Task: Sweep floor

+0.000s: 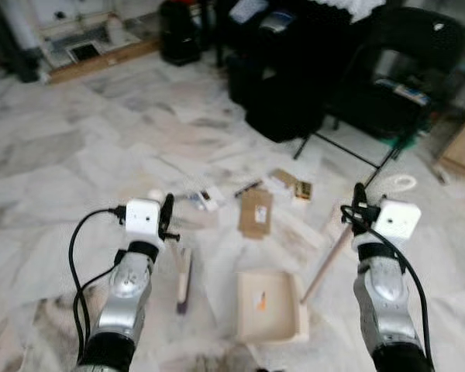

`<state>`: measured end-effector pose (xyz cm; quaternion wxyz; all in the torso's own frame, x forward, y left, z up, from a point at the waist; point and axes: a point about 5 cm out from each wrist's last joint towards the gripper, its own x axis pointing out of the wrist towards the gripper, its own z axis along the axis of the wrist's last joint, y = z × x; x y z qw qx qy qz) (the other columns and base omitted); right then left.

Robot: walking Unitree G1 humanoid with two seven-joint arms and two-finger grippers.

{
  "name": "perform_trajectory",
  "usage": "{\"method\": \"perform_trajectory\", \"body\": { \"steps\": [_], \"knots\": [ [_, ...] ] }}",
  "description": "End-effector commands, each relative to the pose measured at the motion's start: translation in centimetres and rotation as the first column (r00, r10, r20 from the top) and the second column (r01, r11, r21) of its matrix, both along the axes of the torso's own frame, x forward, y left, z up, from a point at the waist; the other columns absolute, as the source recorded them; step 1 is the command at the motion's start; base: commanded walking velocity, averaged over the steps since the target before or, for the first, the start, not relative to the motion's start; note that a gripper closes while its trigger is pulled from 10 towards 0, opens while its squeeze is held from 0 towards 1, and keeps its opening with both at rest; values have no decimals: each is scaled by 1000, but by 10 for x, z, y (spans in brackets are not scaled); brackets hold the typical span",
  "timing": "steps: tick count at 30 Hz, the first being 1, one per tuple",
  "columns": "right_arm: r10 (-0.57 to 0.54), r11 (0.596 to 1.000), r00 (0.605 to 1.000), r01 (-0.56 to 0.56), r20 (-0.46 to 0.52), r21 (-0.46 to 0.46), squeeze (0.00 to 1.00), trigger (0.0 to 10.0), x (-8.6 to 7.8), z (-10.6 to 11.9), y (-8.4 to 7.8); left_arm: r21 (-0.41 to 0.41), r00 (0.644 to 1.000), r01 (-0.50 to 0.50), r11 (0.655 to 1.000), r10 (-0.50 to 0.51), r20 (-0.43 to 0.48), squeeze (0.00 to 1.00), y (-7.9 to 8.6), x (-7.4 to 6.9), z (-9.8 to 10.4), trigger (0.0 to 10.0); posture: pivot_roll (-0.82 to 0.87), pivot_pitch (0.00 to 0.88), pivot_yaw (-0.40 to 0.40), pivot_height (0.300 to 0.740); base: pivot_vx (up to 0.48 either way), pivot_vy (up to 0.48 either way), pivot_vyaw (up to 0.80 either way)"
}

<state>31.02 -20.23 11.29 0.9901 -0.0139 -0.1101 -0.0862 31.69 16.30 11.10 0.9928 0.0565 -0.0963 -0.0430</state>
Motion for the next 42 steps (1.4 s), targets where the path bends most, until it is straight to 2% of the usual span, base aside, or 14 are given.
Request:
{"method": "perform_trajectory", "body": {
  "steps": [1, 15, 32, 38, 42],
  "knots": [
    [-7, 1000, 999, 7, 49, 12, 0, 10000, 1, 9, -1, 2, 999, -2, 1000, 2, 34, 0, 1, 1, 7, 10000, 0, 123, 53, 740, 0, 0, -744],
    [-4, 1000, 998, 3, 59, 24, 0, 10000, 1, 10, 0, -6, 999, 6, 1000, -6, 32, 0, 0, 0, 6, 10000, 2, 125, 50, 740, 0, 0, -90],
    [-7, 999, 998, 4, 65, 39, 0, 10000, 1, 11, 1, -5, 1000, 10, 1000, -10, 27, 0, 0, 0, 6, 10000, 3, 122, 54, 740, 298, 0, 0],
    [-7, 999, 998, 4, 64, 51, 0, 10000, 2, 10, 1, -7, 1000, 12, 1000, -11, 27, 0, 0, 0, 6, 10000, 6, 122, 54, 740, 303, 0, -742],
    [-6, 999, 998, 4, 69, 39, 0, 10000, 2, 11, 1, -7, 1000, 11, 1000, -11, 28, 0, -1, 0, 6, 10000, 6, 122, 54, 740, 302, 0, 0]
  ]
}}
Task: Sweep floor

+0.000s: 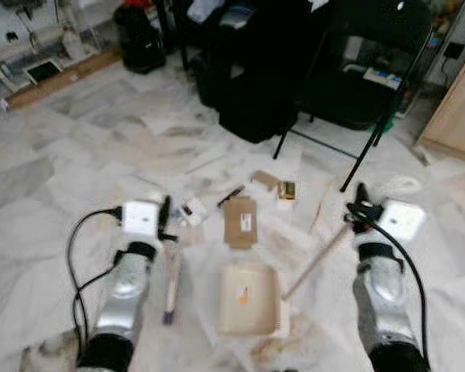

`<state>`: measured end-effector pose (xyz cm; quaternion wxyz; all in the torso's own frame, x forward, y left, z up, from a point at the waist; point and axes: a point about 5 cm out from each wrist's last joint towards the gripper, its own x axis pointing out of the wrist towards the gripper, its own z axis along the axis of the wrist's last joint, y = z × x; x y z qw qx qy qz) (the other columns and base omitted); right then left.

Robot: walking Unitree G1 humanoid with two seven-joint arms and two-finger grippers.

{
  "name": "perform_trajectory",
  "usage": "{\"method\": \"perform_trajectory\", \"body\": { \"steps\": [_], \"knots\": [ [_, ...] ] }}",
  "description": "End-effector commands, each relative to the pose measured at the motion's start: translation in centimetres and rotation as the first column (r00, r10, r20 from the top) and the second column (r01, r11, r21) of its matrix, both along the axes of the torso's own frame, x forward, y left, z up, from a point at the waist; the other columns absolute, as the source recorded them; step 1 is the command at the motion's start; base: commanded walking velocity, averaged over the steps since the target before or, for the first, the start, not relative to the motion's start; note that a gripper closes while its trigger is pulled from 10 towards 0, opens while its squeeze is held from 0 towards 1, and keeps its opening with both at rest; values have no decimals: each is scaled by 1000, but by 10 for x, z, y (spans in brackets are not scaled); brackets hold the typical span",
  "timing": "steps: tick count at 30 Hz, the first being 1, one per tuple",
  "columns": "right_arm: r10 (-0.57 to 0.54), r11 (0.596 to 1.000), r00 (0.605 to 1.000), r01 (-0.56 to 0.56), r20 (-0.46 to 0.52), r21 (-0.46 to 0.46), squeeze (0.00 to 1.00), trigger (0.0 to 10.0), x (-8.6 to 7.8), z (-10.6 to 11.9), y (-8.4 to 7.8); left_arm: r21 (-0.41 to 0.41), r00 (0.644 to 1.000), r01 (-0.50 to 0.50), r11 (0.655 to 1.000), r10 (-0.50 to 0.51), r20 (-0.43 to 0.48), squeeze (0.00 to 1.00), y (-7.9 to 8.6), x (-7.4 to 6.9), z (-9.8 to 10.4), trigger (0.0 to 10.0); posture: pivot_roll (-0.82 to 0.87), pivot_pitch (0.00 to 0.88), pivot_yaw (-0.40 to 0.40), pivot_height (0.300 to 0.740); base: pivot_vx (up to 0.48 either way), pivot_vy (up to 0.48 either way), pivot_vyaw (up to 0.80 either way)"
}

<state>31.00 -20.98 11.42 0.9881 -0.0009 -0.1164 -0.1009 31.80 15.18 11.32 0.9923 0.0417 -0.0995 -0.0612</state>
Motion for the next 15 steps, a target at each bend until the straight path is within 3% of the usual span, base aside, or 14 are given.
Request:
{"method": "perform_trajectory", "body": {
  "steps": [1, 15],
  "knots": [
    [20, 1000, 998, -21, 54, 10, 0, 10000, 2, 9, 8, 18, 999, -29, 999, 29, 25, 0, 11, -1, 4, 10000, 6, 122, 54, 740, 307, 0, 0],
    [19, 1000, 998, -19, 59, 8, 0, 10000, 3, 10, 9, 15, 999, -28, 999, 28, 27, 0, 11, -1, 5, 10000, 6, 123, 55, 740, 303, 0, 0]
  ]
}}
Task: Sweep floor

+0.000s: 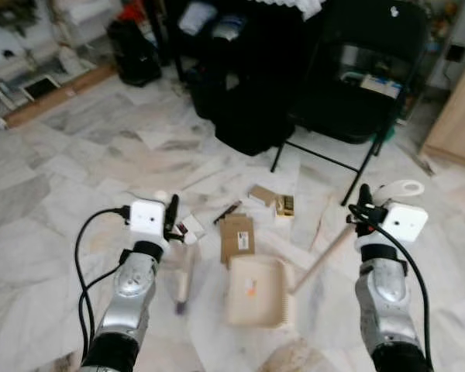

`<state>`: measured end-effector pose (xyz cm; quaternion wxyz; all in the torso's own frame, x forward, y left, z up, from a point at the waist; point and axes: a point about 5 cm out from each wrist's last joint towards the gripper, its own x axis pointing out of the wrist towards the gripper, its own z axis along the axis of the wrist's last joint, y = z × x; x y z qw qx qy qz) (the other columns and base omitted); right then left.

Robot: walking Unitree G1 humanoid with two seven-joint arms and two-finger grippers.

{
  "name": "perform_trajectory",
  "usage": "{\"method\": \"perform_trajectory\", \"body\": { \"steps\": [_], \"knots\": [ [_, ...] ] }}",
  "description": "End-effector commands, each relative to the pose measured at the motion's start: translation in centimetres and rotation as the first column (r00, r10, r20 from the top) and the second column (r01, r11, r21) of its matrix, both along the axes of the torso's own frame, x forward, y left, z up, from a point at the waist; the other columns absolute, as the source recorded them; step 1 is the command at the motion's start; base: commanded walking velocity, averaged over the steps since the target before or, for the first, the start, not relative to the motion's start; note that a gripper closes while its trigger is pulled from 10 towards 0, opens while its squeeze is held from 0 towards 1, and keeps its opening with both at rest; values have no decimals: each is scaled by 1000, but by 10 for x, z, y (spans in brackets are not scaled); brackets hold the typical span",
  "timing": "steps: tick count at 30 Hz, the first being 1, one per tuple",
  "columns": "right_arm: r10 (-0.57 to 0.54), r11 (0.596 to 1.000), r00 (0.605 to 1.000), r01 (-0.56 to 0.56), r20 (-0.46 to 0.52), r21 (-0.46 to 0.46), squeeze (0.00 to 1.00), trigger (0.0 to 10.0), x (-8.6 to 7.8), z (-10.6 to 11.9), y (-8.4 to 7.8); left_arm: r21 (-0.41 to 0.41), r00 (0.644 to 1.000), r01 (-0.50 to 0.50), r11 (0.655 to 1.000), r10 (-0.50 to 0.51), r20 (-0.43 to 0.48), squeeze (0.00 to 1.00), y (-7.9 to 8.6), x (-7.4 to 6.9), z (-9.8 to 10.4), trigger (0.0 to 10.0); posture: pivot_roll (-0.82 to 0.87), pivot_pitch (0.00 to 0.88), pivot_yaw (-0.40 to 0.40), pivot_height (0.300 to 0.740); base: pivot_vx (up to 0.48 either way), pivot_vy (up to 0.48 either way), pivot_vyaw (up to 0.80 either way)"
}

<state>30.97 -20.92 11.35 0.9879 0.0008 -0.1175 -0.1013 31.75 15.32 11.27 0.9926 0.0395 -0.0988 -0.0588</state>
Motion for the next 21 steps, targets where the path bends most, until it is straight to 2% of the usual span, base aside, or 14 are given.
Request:
{"method": "perform_trajectory", "body": {
  "steps": [1, 21],
  "knots": [
    [20, 1000, 998, -20, 57, 5, 0, 10000, 3, 11, 8, 21, 999, -25, 999, 24, 29, 0, 10, 0, 5, 10000, 7, 123, 55, 740, 304, 0, 0],
    [34, 999, 996, -34, 77, -3, 0, 10000, 2, 13, 10, 24, 998, -55, 998, 54, 43, 0, 17, 1, 9, 10000, 5, 125, 54, 740, 302, 0, 0]
  ]
}}
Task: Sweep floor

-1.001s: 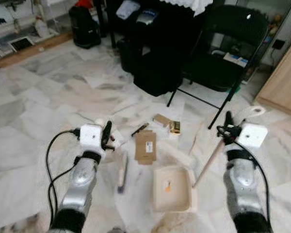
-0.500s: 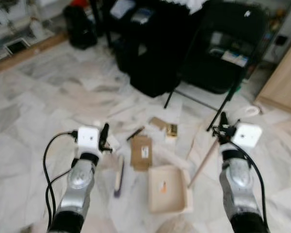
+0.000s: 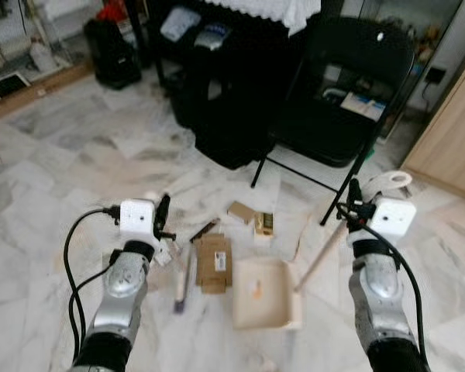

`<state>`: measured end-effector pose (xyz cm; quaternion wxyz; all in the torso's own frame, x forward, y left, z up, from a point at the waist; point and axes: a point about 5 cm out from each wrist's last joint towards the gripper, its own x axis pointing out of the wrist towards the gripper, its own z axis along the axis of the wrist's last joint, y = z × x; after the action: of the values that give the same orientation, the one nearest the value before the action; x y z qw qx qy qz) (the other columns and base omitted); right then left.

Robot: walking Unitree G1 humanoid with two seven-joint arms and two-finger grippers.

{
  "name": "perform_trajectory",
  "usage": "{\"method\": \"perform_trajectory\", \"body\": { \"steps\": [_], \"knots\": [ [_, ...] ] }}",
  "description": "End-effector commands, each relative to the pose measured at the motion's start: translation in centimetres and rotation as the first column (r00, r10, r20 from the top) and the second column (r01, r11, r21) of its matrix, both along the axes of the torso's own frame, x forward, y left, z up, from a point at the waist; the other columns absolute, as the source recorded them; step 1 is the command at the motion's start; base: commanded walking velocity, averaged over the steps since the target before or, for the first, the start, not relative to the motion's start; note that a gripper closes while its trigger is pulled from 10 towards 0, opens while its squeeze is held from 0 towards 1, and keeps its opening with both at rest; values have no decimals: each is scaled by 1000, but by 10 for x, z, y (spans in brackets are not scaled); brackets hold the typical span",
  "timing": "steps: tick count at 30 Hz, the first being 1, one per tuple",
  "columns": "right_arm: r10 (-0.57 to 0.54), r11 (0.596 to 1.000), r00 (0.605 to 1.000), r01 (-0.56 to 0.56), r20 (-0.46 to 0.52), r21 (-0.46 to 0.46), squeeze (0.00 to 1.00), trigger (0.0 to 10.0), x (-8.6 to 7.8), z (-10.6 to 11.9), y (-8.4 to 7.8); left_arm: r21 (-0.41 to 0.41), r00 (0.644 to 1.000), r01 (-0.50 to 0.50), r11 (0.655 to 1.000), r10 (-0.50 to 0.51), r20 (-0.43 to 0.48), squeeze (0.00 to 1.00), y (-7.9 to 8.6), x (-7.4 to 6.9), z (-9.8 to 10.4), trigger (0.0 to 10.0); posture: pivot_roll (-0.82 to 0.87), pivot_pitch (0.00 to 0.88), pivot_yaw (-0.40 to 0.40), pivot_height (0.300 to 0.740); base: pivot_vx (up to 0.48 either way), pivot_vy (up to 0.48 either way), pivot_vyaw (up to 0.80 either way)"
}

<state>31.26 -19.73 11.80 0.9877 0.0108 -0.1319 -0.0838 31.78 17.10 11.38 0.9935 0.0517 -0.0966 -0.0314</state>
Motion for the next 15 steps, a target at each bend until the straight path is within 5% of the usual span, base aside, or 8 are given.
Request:
{"method": "perform_trajectory", "body": {
  "steps": [1, 15],
  "knots": [
    [-4, 1000, 999, 4, 46, -14, 0, 10000, 0, 9, -2, 8, 999, 3, 1000, -3, 43, 0, -1, 1, 8, 10000, 5, 125, 54, 740, 277, 0, 0],
    [3, 1000, 999, -2, 49, -18, 0, 10000, -1, 9, -2, 0, 999, 4, 1000, -4, 49, 0, -3, 1, 9, 10000, 3, 127, 53, 740, 388, 0, 0]
  ]
}}
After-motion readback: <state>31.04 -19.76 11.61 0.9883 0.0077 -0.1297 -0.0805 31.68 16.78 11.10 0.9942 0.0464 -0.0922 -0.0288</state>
